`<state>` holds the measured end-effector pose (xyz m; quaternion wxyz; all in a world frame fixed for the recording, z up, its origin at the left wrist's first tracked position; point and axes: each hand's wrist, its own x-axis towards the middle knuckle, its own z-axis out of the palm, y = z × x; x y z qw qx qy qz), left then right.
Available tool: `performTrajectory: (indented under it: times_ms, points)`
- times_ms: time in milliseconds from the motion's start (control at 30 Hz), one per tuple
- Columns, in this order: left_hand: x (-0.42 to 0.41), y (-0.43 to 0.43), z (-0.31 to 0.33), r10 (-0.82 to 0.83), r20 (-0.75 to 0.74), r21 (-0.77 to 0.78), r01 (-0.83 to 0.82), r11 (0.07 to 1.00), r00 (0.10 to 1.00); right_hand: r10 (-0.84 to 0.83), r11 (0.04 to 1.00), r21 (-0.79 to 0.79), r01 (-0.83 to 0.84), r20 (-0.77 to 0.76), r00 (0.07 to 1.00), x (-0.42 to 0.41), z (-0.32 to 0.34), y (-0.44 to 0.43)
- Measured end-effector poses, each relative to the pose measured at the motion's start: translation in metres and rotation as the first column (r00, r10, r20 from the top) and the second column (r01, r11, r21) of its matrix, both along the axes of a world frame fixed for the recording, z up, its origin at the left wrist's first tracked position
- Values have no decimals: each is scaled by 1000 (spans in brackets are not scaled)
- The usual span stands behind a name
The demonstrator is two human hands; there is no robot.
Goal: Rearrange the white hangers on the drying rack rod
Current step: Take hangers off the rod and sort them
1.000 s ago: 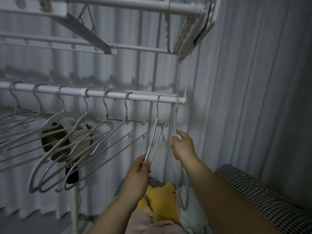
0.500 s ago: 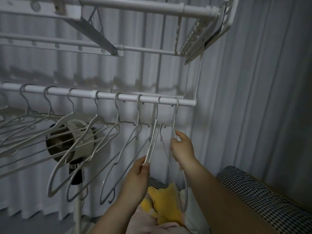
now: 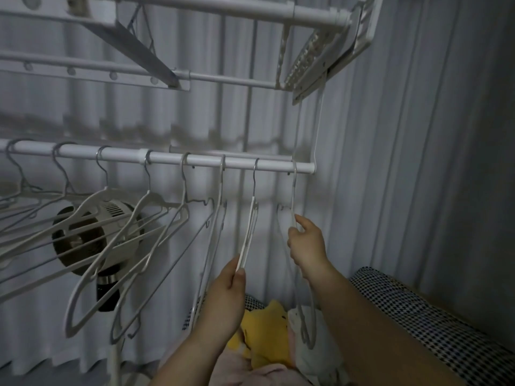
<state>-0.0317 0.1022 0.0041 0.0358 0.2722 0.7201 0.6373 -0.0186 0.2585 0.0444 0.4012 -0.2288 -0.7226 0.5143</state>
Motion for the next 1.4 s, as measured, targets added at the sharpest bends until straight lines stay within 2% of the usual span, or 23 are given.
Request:
performTrajectory:
  times_ms: [167, 333, 600, 867, 1200, 1400]
  points:
    - [0, 8, -1, -18, 50, -30, 19, 999, 999, 16, 1000, -5, -16, -4, 1000, -4, -2, 4]
    - [0, 10, -3, 14, 22, -49, -13, 999, 1000, 17, 1000, 4, -17, 21, 1000, -3, -2, 5]
    - [0, 11, -3, 30, 36, -47, -28, 998, 999, 7, 1000, 14, -6, -29, 1000, 0, -3, 6]
    - [3, 7, 0, 5, 83, 9, -6, 1000, 997, 6, 1000, 16, -6, 15, 1000, -7, -5, 5]
    - [1, 4, -1, -33, 82, -24, 35, 999, 996, -3, 999, 32, 1, 50, 999, -7, -3, 0]
    - [1, 0, -3, -18, 40, 9, 17, 1000, 999, 57, 998, -41, -54, 70, 996, 2, 0, -5]
